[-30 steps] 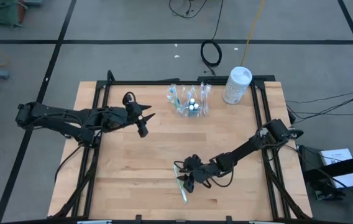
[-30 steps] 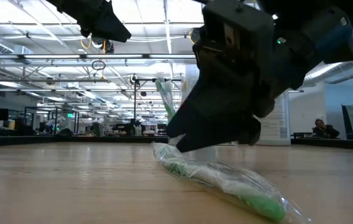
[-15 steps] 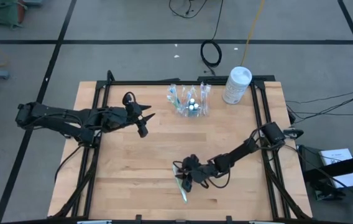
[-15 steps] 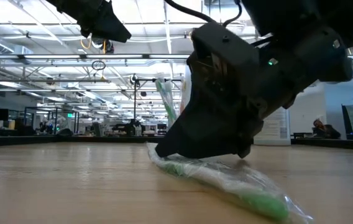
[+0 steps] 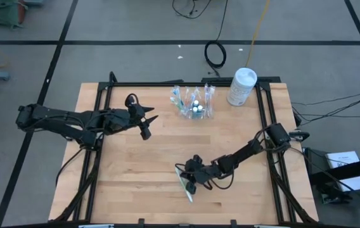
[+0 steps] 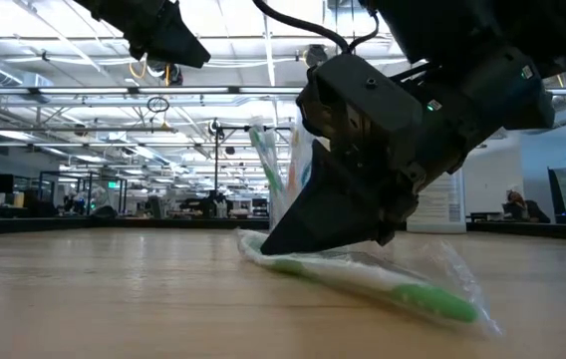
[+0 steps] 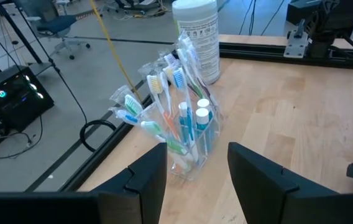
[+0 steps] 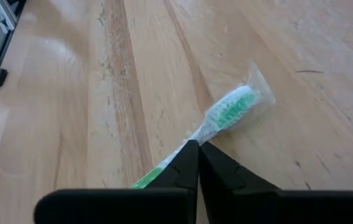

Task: Pick & Place toothbrushing station
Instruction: Put the green toothbrush into the transparent organizer

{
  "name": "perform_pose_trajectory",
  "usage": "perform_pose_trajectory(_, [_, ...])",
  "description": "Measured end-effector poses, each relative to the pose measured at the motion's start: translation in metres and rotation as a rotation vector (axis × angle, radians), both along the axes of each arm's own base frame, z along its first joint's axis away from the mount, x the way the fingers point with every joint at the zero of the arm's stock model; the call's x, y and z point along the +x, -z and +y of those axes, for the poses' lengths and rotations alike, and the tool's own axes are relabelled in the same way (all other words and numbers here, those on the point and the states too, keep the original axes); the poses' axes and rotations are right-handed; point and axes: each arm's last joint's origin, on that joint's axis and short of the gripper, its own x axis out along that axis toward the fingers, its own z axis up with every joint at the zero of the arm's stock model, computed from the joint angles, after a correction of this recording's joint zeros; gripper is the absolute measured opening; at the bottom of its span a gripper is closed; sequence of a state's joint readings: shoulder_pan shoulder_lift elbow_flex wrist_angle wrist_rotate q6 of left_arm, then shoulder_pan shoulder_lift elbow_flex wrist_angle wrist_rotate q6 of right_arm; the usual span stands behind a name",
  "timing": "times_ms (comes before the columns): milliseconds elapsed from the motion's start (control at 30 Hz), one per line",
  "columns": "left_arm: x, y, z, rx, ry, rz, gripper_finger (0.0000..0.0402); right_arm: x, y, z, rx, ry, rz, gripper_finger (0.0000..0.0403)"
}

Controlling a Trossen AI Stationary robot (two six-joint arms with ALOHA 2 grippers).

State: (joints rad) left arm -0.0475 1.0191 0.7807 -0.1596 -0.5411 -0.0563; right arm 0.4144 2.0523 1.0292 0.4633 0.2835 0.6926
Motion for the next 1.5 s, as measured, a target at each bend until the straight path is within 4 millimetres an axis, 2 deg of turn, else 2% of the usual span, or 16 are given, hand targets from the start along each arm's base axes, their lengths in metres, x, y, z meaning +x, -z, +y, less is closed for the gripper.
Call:
perform_pose_trajectory(100, [0.000, 0.000, 0.000, 0.000, 0.000, 0.000, 0.0172, 0.000, -0.005, -0.003, -0.001, -0.007, 0.000, 0.0001])
perform_pose_trajectory(200, [0.000, 0.000, 0.000, 0.016, 0.005, 0.006, 0.0172, -0.001, -0.020, -0.008, -0.033, -0.022, -0.003, 0.0001])
perform_pose_trajectory(367, [0.000, -0.001, 0.000, 0.060, 0.017, 0.019, 0.0172, -0.013, -0.063, -0.020, -0.159, 0.015, -0.009, 0.0001])
perform_pose_trajectory(667, [0.007, -0.021, -0.002, -0.033, 0.065, -0.236, 0.0172, -0.050, -0.151, -0.047, -0.505, 0.257, -0.138, 0.0000])
perform_pose_trajectory(833, [0.008, -0.025, -0.003, -0.043, 0.110, -0.275, 0.0172, -0.062, -0.181, -0.062, -0.747, 0.443, -0.169, 0.0000])
perform_pose_trajectory(967, [0.008, -0.025, -0.003, -0.044, 0.111, -0.276, 0.0172, -0.059, -0.189, -0.081, -0.878, 0.556, -0.134, 0.0000])
perform_pose_trajectory(1067, [0.008, -0.025, -0.003, -0.048, 0.111, -0.277, 0.0172, -0.054, -0.190, -0.103, -0.915, 0.608, -0.093, 0.0000])
perform_pose_trajectory(1300, [0.008, -0.025, -0.003, -0.048, 0.112, -0.277, 0.0172, -0.052, -0.178, -0.158, -0.964, 0.778, 0.008, 0.0000])
perform_pose_trajectory(1500, [0.008, -0.025, -0.003, -0.043, 0.112, -0.277, 0.0172, -0.063, -0.157, -0.190, -0.981, 0.880, 0.029, 0.0000])
